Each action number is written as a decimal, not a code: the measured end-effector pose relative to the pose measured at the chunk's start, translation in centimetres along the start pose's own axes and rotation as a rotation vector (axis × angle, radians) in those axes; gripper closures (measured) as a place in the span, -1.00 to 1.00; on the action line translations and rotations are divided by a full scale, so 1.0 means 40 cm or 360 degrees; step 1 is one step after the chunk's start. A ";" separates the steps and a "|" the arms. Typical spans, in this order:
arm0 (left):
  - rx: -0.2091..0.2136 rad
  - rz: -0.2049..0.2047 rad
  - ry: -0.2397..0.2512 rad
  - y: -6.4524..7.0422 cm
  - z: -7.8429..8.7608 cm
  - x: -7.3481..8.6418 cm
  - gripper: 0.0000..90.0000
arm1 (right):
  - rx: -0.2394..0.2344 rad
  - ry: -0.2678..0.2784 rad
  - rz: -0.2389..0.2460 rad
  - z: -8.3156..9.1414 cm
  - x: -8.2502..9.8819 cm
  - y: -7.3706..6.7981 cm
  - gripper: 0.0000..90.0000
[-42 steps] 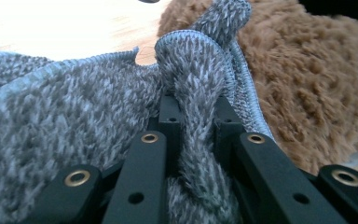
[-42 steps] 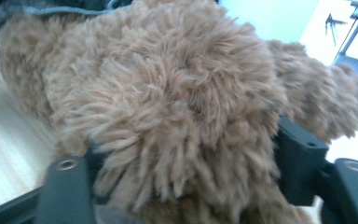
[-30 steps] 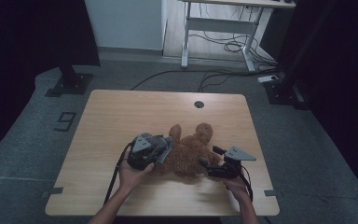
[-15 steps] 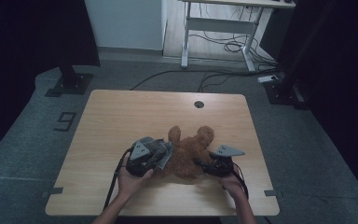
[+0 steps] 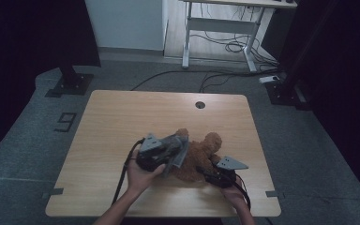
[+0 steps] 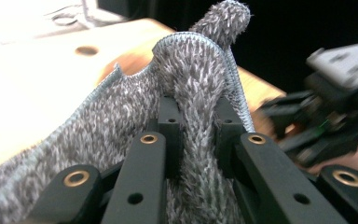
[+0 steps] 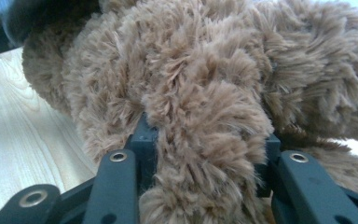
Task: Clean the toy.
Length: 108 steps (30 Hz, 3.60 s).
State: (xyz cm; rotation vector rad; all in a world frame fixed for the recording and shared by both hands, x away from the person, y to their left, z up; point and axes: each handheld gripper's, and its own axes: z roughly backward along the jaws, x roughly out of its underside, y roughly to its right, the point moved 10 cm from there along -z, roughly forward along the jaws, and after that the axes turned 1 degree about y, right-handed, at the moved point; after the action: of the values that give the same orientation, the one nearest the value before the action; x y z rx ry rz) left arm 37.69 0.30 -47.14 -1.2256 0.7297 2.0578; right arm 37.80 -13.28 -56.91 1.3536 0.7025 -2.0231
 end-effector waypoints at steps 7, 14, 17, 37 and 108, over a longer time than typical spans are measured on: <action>0.0008 -0.0133 -0.0243 0.105 -0.209 -0.040 0.71 | 0.0069 0.0002 0.0083 0.001 0.002 -0.005 0.28; 0.0006 0.0005 -0.0257 0.065 -0.236 -0.001 0.72 | 0.0152 0.0016 0.0191 -0.001 0.006 -0.009 0.30; -0.0012 0.0021 -0.0242 0.047 -0.205 0.004 0.72 | 0.0154 0.0019 0.0192 -0.001 0.006 -0.009 0.30; -0.0160 0.0227 -0.0056 -0.158 0.056 0.107 0.72 | 0.0170 0.0024 0.0163 -0.003 0.004 -0.006 0.30; -0.0319 0.0113 -0.0193 -0.231 0.090 0.124 0.72 | 0.0199 0.0047 0.0086 -0.008 0.004 0.005 0.28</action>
State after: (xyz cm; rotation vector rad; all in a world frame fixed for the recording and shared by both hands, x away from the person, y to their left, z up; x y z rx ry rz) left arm 40.77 10.04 -51.41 -1.1842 0.5279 2.2865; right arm 38.08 -13.21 -57.17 1.4601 0.5541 -2.0370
